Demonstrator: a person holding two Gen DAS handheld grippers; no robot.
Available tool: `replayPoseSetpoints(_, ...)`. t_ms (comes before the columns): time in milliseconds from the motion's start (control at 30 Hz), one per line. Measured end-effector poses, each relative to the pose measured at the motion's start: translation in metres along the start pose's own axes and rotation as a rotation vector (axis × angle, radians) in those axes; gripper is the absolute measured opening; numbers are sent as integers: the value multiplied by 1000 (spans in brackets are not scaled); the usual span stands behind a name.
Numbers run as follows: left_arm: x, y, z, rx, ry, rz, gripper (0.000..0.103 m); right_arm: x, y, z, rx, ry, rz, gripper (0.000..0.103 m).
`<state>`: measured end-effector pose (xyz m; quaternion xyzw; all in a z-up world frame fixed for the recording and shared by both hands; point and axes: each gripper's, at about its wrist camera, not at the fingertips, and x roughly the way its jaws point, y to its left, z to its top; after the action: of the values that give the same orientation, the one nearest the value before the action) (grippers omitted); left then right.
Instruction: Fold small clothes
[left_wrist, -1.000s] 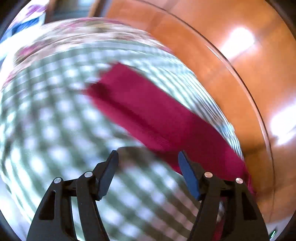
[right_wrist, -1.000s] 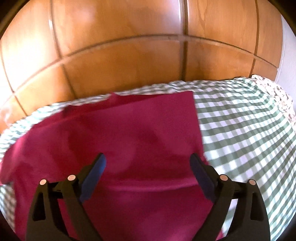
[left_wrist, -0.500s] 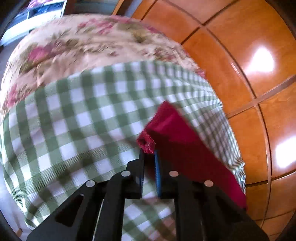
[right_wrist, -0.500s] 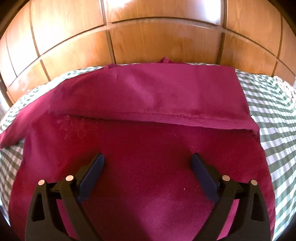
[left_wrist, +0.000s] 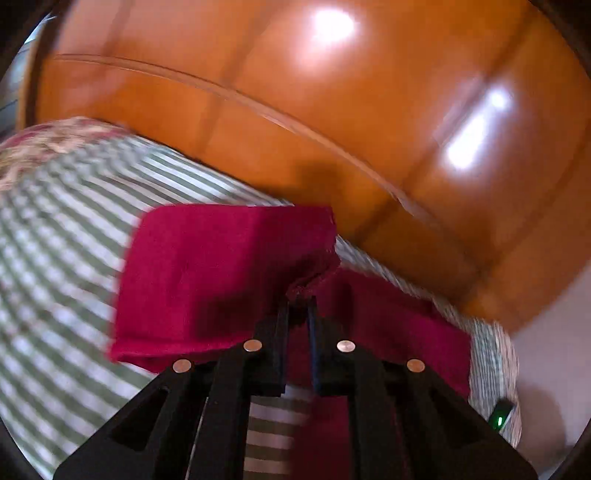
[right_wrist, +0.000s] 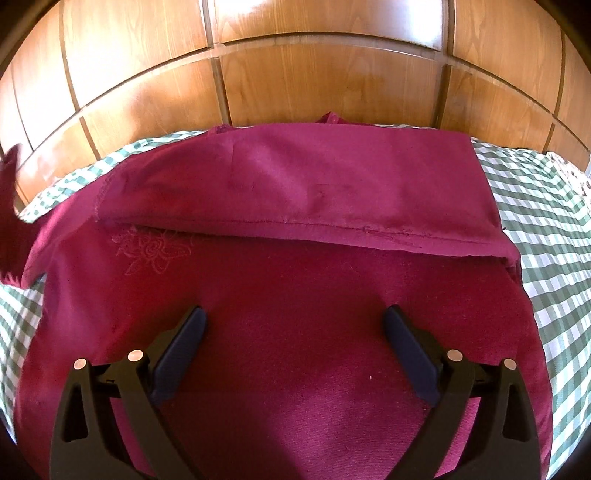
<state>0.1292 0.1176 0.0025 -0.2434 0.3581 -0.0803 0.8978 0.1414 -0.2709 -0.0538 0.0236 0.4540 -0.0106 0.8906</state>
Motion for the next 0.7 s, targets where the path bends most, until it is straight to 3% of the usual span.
replayPoseSetpoints(100, 31, -35, -23, 82, 86, -26, 10, 0, -2, 0, 7, -1, 9, 96)
replayPoseSetpoints(133, 41, -48, -35, 120, 114, -22, 16, 0, -2, 1, 10, -2, 12, 96)
replayPoseSetpoints(200, 50, -58, -53, 160, 153, -23, 44, 0, -2, 1, 14, -3, 15, 96)
replayPoseSetpoints(233, 50, -59, -58, 169, 156, -18, 48, 0, -2, 1, 16, -3, 17, 96)
replayPoseSetpoints(367, 42, -51, -78, 188, 159, 4, 49, -1, -2, 3, 23, 9, 23, 96)
replayPoseSetpoints(433, 34, -44, -89, 221, 148, 30, 50, -3, -2, 10, 46, 14, 55, 89)
replayPoseSetpoints(500, 27, -36, -102, 230, 150, 45, 51, -7, 4, 20, 85, 23, 180, 71)
replayPoseSetpoints(600, 27, -24, -117, 228, 163, 78, 54, -2, 35, 36, 90, 79, 395, 60)
replayPoseSetpoints(700, 35, -19, -122, 210, 164, 68, 55, 10, 76, 49, 40, 136, 506, 59)
